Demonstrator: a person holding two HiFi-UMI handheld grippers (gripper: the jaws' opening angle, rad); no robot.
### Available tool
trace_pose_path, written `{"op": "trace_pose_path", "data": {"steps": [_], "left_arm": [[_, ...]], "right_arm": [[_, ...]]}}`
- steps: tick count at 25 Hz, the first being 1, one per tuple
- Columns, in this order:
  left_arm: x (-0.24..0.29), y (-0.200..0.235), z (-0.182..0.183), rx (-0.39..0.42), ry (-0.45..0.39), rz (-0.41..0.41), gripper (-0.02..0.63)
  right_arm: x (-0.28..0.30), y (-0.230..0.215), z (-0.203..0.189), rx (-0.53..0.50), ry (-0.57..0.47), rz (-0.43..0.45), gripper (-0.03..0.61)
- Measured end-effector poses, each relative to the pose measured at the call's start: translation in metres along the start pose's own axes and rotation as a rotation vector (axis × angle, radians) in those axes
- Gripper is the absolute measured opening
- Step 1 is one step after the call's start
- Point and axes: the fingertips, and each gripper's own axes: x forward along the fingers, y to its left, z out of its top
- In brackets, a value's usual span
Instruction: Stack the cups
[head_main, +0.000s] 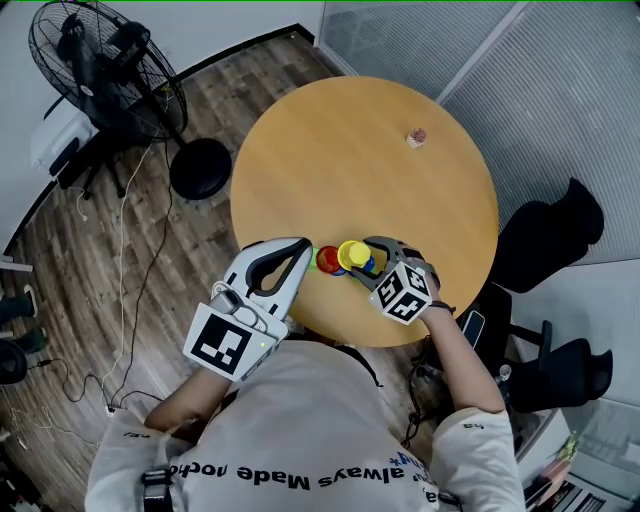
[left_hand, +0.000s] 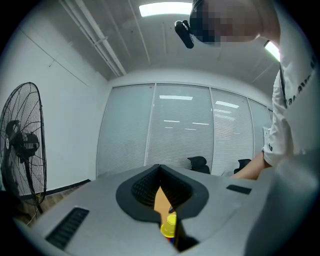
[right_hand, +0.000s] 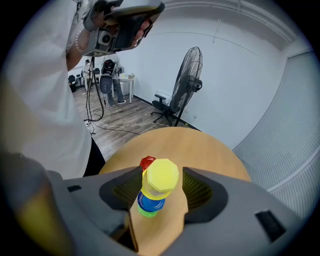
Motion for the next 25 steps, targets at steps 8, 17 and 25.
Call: {"op": "trace_pose_path", "data": {"steps": [8, 17, 25], "left_arm": [[0.002, 0.000, 0.001, 0.002, -0.003, -0.012, 0.023], [0.007, -0.002, 0.005, 0.015, -0.002, -0.033, 0.023], [0.013, -0.007, 0.013, 0.027, -0.016, -0.054, 0.023]], "right_arm": [[-0.041, -0.020, 0.037, 0.148, -0.179, -0.088, 0.241], [-0.110, -0.046, 0.075, 0.336, -0.391, -0.267, 0.124], [-0.164, -0.055, 0.105, 0.361, -0.526, -0.381, 0.077]]}}
